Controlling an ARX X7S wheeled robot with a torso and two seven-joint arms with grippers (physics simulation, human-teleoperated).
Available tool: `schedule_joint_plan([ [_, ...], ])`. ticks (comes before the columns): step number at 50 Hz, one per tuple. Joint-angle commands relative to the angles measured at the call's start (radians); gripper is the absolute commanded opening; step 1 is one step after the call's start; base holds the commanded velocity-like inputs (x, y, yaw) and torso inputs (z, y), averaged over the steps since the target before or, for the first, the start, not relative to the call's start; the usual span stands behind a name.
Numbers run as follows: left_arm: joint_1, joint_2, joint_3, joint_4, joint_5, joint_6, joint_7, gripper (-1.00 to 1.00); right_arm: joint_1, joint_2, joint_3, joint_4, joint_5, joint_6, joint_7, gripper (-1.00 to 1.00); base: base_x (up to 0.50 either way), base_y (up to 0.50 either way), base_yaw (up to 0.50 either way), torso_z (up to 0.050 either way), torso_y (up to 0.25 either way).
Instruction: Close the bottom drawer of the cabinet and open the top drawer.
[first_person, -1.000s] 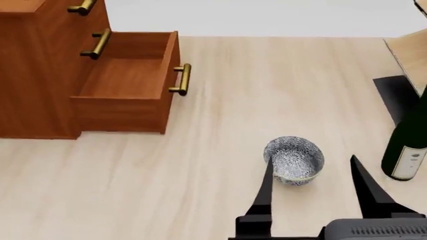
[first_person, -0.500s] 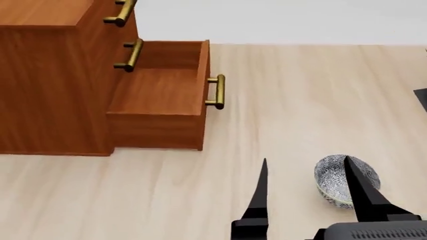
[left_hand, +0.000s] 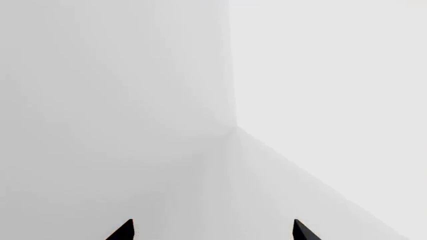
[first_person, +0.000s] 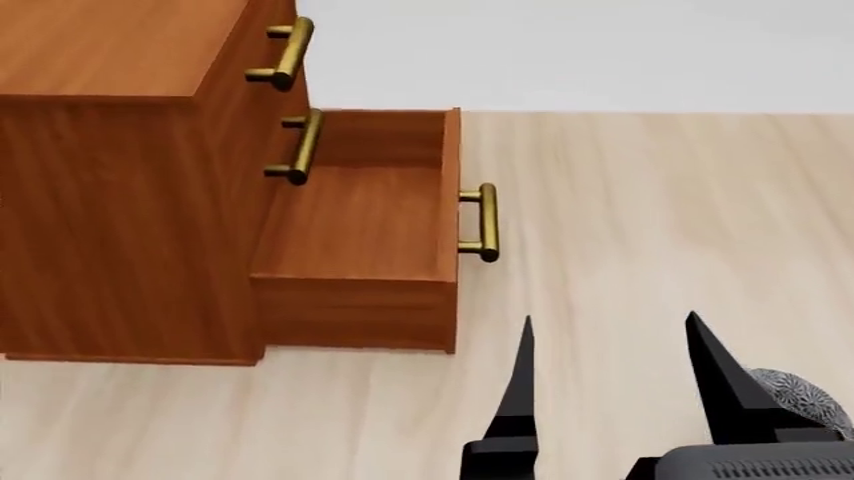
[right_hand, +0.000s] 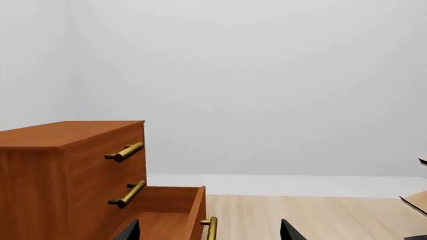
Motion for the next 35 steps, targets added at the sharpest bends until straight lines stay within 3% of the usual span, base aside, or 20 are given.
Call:
schedule_joint_plan([
  [1,0.001,-0.017,0.007,0.005,-0.007,0.002,-0.02,1.0,0.0,0.01,0.003,0.001,0.022,-0.004,0.015,1.0,0.25,0.15,0.0,0.0,0.0],
  [35,0.016,-0.03,0.028,0.002,-0.002,0.033,-0.025,1.0,0.007,0.043,0.02,0.008,0.085,-0.018,0.057,1.0,0.25,0.15,0.0,0.0,0.0],
])
